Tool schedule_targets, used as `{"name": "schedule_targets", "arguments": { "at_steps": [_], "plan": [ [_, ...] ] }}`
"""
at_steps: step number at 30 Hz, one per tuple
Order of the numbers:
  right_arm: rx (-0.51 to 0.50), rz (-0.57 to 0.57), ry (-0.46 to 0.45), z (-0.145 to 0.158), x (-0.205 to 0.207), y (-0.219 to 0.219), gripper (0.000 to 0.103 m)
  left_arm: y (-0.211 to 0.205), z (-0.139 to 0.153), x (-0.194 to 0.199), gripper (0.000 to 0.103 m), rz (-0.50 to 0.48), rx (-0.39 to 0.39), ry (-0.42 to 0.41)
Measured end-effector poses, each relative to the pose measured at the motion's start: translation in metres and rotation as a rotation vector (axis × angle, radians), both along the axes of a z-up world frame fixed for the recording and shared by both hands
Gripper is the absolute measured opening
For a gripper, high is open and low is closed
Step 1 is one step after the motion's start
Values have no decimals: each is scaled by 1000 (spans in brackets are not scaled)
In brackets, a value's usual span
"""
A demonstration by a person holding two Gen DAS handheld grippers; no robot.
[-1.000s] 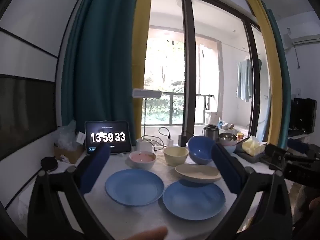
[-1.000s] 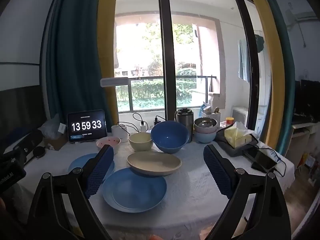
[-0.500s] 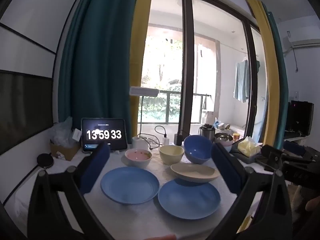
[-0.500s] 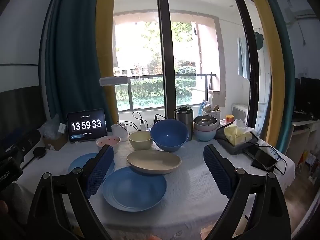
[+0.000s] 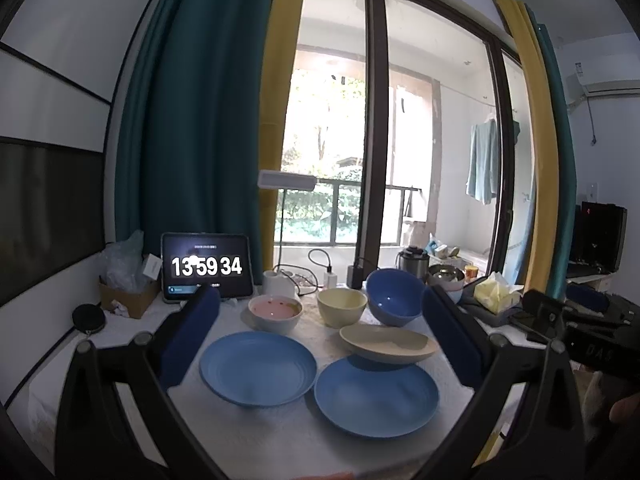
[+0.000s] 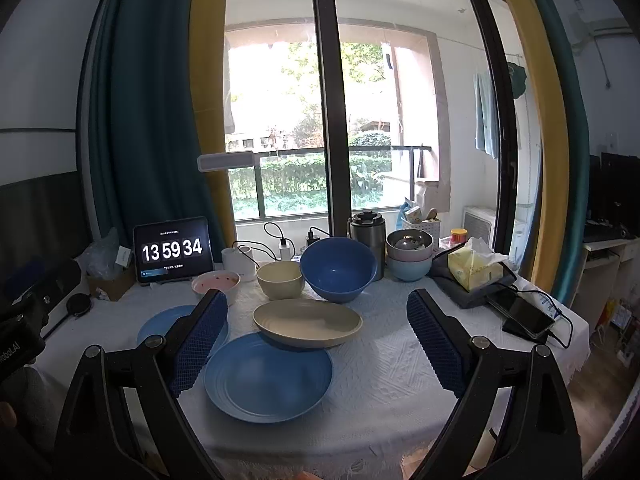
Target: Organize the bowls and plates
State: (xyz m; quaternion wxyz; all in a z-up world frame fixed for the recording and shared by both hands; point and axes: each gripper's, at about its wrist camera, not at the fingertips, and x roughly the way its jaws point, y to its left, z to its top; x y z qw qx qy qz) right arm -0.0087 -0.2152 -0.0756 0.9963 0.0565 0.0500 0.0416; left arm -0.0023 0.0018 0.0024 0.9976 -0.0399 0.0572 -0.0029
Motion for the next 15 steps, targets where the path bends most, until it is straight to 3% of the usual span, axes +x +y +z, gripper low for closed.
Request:
{"name": "schedule_targets", "arguments": {
  "at_steps": [15],
  "plan": [
    [0,6,17,-4,1,-1,94,-2,-2,0,102,-7,-5,13]
  ]
}}
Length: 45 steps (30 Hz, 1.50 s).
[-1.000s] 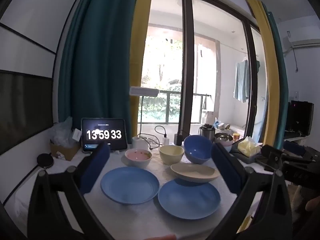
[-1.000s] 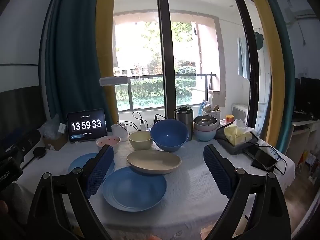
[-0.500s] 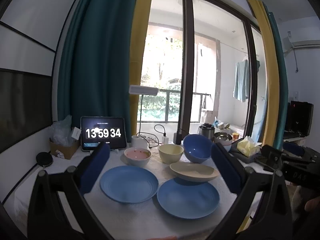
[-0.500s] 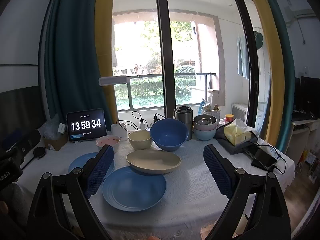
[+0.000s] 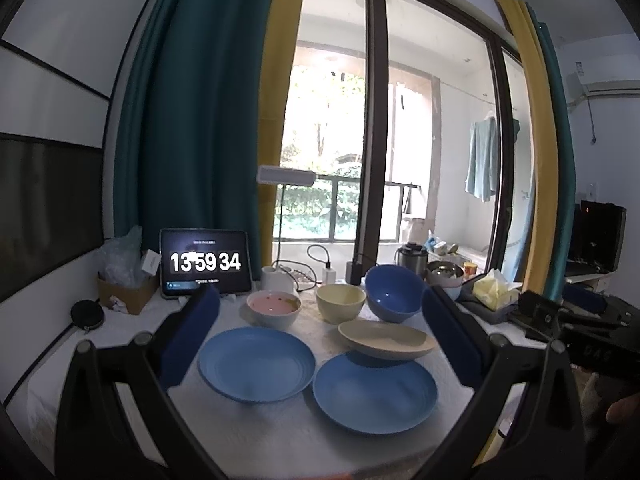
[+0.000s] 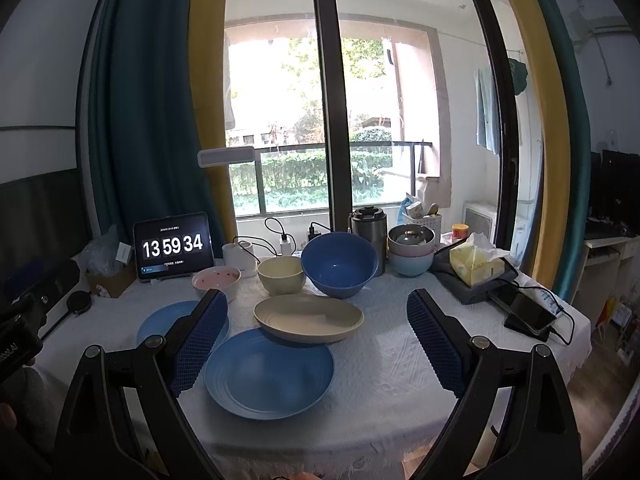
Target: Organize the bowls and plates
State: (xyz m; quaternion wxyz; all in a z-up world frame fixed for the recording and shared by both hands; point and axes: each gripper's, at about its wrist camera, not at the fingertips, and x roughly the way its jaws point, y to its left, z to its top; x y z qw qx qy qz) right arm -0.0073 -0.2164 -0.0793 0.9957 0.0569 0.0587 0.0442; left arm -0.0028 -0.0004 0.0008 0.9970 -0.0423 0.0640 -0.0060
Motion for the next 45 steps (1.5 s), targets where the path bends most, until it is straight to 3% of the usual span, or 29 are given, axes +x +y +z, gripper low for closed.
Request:
{"name": "schedule_targets", "arguments": {
  "at_steps": [45],
  "plan": [
    [8,23,36,-2,8,10,94,9,-12,6,102,4,-27,37]
  ]
}}
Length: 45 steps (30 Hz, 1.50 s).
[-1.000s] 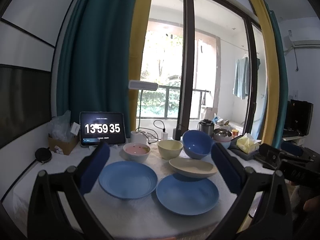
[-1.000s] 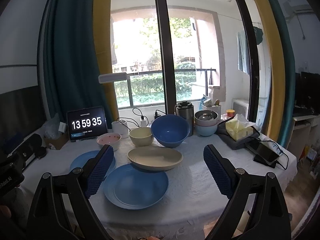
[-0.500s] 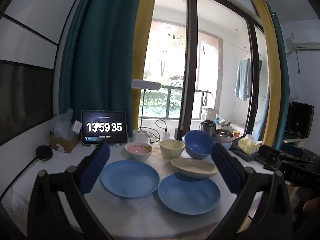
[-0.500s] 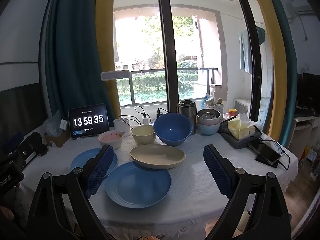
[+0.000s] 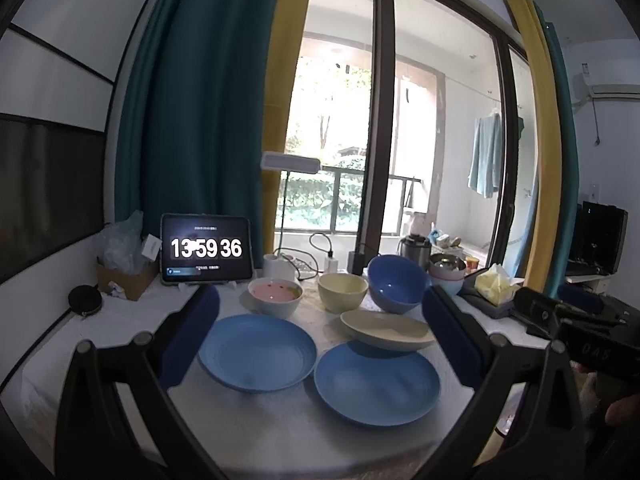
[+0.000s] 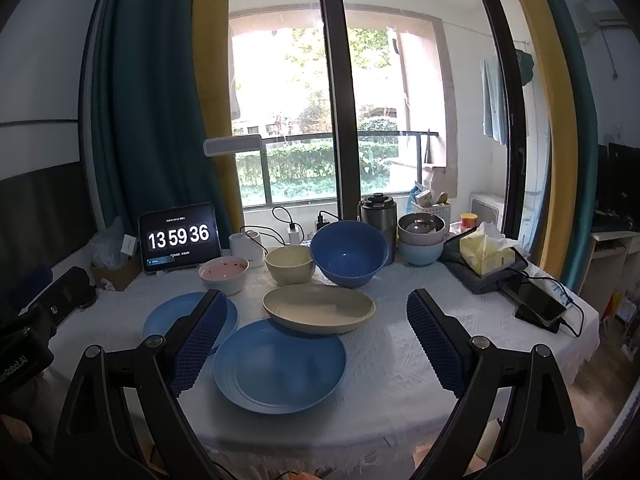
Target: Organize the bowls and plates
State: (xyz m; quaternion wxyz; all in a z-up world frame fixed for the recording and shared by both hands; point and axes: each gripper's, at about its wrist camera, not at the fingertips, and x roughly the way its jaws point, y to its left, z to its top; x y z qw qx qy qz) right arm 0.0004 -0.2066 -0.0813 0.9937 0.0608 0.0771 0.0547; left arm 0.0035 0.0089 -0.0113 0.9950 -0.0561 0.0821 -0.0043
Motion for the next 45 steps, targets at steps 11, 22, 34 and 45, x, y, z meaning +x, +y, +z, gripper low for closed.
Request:
{"name": "schedule_targets", "arguments": {
  "at_steps": [11,22,34,45],
  "plan": [
    [-3,-10,37,-4,29,-8,94,-13,-12,31,102,-30,8,49],
    [27,-52,108,-19,80,-37,94,-26,-29,87,102,-21,46,155],
    [70,-44,216,-42,147,-68,94,-49,-52,161,102,-21,78,303],
    [128,42,322,-70,215,-83,94,-74,-79,234,102,-28,95,436]
  ]
}}
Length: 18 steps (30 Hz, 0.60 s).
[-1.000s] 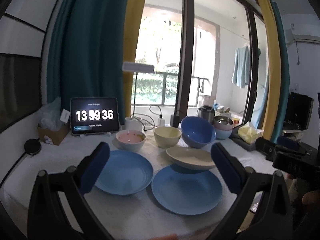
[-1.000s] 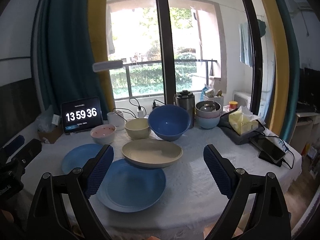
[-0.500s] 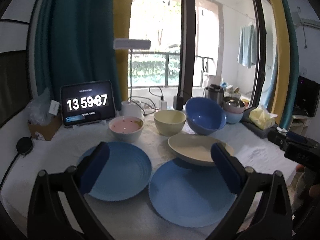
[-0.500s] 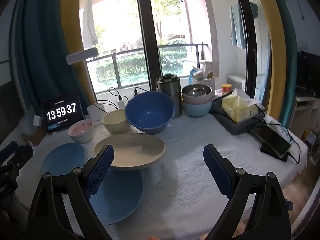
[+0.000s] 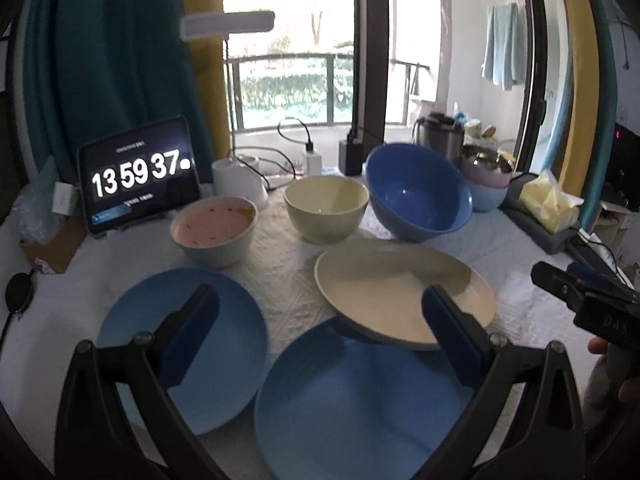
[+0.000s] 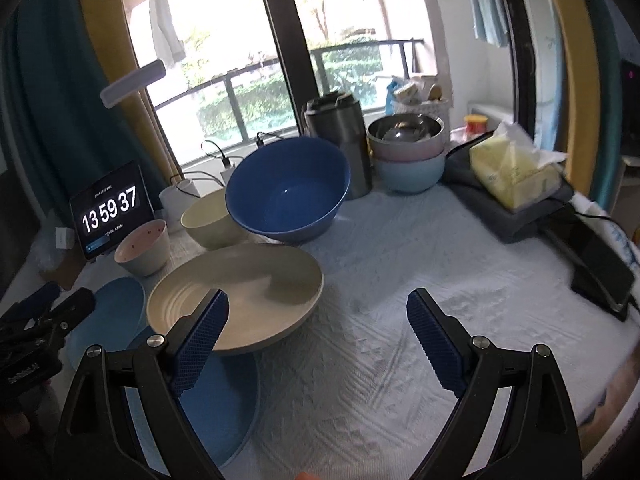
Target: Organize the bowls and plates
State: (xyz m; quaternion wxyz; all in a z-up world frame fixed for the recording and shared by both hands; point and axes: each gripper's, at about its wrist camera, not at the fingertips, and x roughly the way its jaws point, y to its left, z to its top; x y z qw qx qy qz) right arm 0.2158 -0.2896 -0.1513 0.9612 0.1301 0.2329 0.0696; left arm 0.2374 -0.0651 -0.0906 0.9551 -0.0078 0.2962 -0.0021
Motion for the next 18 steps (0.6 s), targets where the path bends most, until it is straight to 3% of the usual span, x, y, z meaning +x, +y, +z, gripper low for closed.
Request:
{"name": "schedule_targets", "arguments": {
  "at_steps": [11,14,16,18],
  "plan": [
    [45,48,96,-22,62,-6,93,3,-39,57,101,25,-60,171],
    [53,60,128,-28,74,-3,89,2,-44,65,100,24,-59,195],
    [55,70,146,-32,80,-1,88,2,-48,70,89,25,-59,215],
    [62,83,165,-35,84,2,85,2,-52,75,86,28,-67,240]
  ]
}}
